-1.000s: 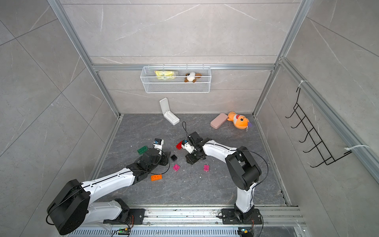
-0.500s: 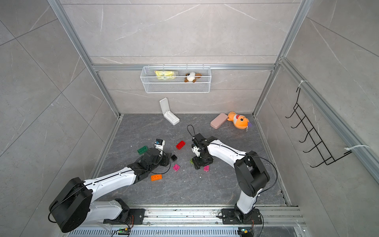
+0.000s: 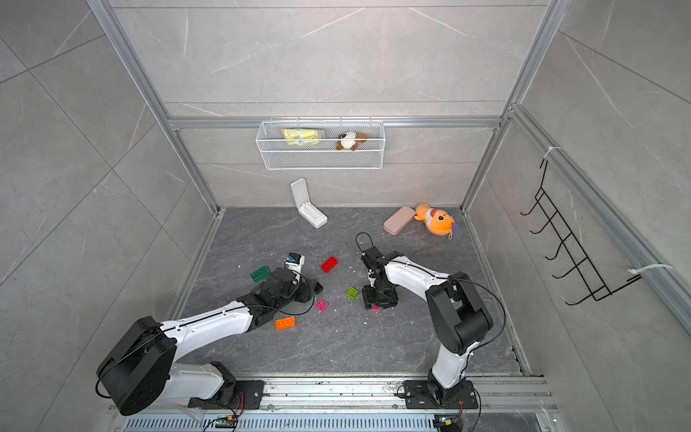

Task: Assemble a carrot with lego
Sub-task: Pick up the lego brick from the center of the board, then assemble the lego brick with the lego brick.

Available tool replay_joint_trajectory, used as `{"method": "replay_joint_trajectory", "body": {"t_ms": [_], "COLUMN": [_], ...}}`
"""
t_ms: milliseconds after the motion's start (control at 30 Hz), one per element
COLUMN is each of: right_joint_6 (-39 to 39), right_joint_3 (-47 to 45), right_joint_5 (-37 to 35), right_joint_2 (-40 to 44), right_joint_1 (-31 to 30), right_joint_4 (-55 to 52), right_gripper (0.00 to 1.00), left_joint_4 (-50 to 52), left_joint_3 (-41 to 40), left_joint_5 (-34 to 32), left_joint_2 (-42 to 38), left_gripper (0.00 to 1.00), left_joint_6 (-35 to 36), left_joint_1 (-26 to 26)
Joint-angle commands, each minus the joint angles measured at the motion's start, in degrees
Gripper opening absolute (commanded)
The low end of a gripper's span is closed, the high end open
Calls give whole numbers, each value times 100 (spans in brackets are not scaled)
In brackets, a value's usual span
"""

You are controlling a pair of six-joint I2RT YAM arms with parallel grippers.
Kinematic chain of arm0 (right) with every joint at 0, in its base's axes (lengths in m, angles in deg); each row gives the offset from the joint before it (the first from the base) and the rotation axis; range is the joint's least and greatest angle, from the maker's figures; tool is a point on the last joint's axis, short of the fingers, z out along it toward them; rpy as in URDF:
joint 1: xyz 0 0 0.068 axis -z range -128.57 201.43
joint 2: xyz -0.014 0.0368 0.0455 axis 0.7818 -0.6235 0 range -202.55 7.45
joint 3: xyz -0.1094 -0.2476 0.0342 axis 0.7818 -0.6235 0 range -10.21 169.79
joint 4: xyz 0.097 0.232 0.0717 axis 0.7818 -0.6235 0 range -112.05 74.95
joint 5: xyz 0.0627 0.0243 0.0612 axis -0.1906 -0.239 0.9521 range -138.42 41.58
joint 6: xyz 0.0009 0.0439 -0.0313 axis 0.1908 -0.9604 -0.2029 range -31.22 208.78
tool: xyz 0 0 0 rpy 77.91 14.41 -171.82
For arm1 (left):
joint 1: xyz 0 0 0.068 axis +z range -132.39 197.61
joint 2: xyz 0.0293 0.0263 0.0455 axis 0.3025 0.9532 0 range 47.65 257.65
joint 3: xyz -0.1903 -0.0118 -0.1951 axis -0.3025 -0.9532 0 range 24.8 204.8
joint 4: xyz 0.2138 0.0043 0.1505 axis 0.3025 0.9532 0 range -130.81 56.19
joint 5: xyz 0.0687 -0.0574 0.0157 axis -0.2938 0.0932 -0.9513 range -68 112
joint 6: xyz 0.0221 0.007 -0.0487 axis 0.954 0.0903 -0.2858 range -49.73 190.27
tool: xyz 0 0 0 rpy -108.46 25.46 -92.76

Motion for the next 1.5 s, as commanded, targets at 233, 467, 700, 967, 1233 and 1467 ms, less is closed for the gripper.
{"method": "replay_joint_trajectory", "body": {"t_ms": [233,467,700,967,1233,1467], "right_joint_6": [-306,-218,-72,722,2276,3070], "right_joint_3": [-44,-76,-40,453,1807,2851], "right_joint_5": [-100,-136,-49,-64,-406,-373], "right_joint_2": [-4,-96,-123,161,-268,-887], "right_joint_1": [45,46,49,-59,-501,-666], "right_joint_4": [235,182,150,-275,-1249,-1712], "right_gripper": [41,42,37,28,26,26], "left_joint_4": [-14,-3,-19,-5,191,186], "left_joint_3": [82,55,38,2,-114,-226], "left_joint_5": [41,15,11,-90,-50,549], "left_joint_2": [-28,-71,-55,-148,-400,-579], "left_gripper": [61,61,61,61,61,61], "left_joint_6": [-34,-16,-11,-100,-467,-320], "left_joint_1": [22,15,21,43,440,571]}}
